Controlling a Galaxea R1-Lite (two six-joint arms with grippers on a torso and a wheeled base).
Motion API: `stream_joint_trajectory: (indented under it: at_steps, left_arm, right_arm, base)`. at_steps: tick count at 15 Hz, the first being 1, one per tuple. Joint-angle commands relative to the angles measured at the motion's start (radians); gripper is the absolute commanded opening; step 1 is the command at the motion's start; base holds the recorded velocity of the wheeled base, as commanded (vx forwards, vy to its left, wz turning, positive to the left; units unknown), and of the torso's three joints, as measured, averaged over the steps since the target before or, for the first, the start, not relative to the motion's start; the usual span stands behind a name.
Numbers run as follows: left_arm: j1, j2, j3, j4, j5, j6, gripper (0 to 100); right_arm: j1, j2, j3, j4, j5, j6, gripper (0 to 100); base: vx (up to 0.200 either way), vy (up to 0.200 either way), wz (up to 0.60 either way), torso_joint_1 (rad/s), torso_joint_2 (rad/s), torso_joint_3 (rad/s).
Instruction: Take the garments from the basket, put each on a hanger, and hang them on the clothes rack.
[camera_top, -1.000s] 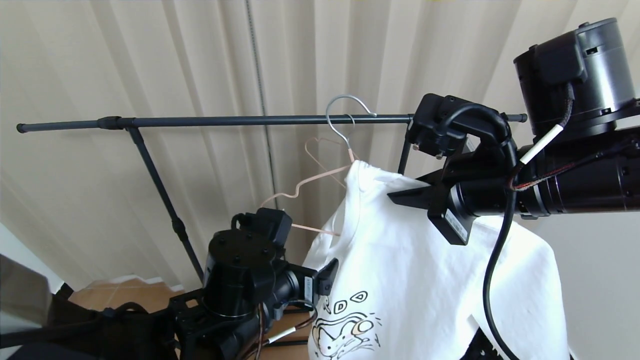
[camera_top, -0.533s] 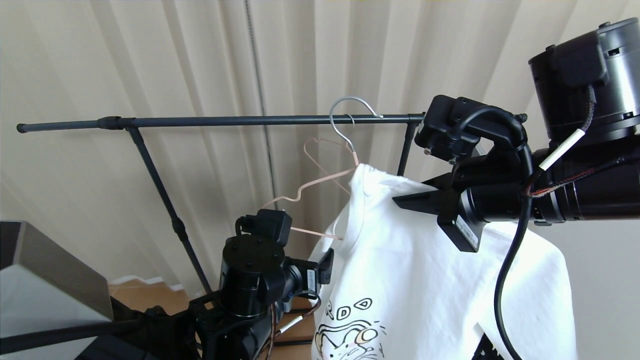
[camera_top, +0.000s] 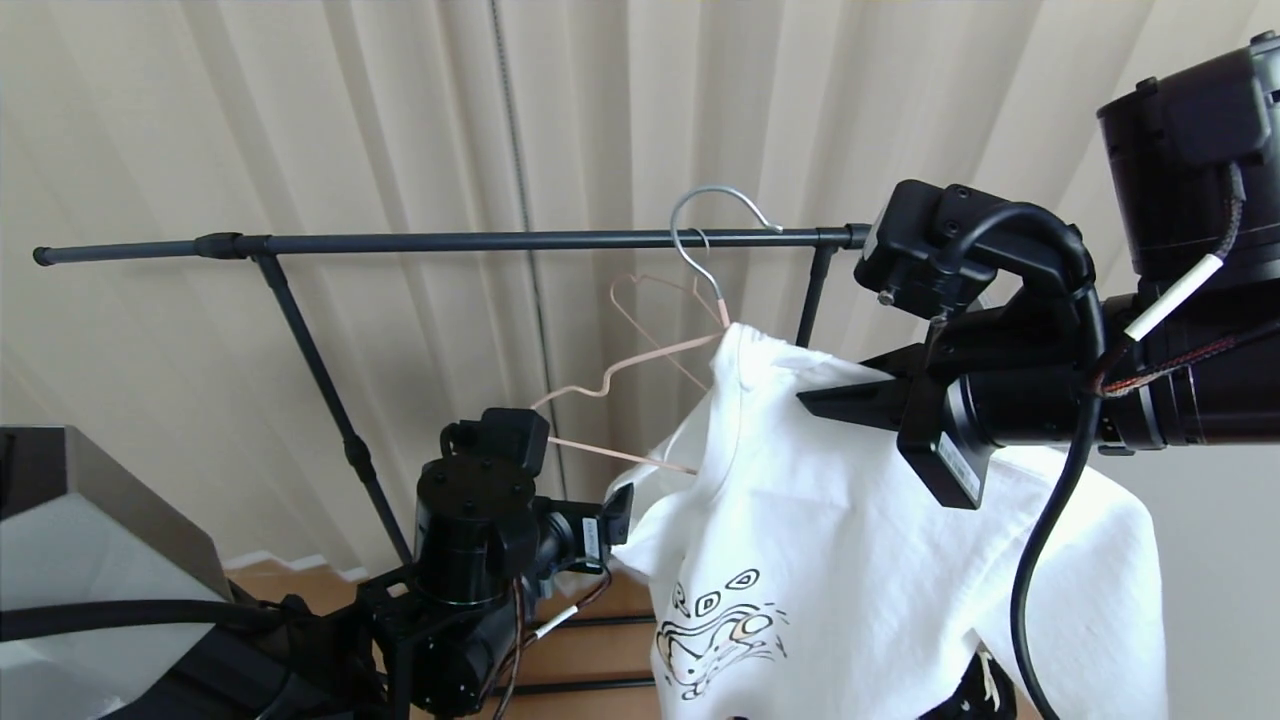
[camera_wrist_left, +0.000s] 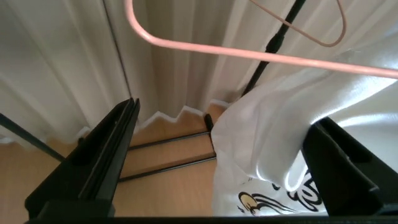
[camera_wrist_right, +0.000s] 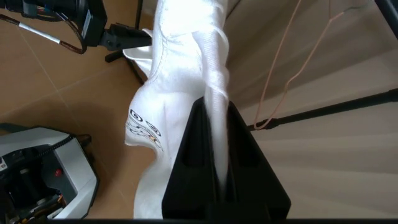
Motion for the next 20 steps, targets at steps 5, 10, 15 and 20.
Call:
stream_joint_trajectory:
  at_steps: [5, 10, 15, 20]
  left_arm:
    - [0.002, 0.052, 0.062, -0.081, 0.000, 0.017, 100]
    - [0.002, 0.037, 0.132, -0.245, 0.015, 0.120, 0]
    - [0.045, 0.020, 0.119, -0.265, 0.014, 0.159, 0]
    - [0.097, 0.043, 0.083, -0.260, 0.014, 0.175, 0]
  right_arm:
    - [-0.003, -0.031, 0.002, 0.000, -0.001, 0.000, 0]
    - [-0.020, -0.077, 0.074, -0.023, -0.001, 0.023, 0]
    - [-0.086, -0.151, 0.386, -0.362, 0.057, 0.072, 0]
    - [-0.126, -0.223, 0.593, -0.526, 0.097, 0.098, 0]
  base:
    - [0.000, 0.000, 0.00, 0.000, 0.00, 0.000]
    - [0.000, 0.000, 0.00, 0.000, 0.00, 0.000]
    - [0.000, 0.000, 0.00, 0.000, 0.00, 0.000]
    - [0.000, 0.000, 0.00, 0.000, 0.00, 0.000]
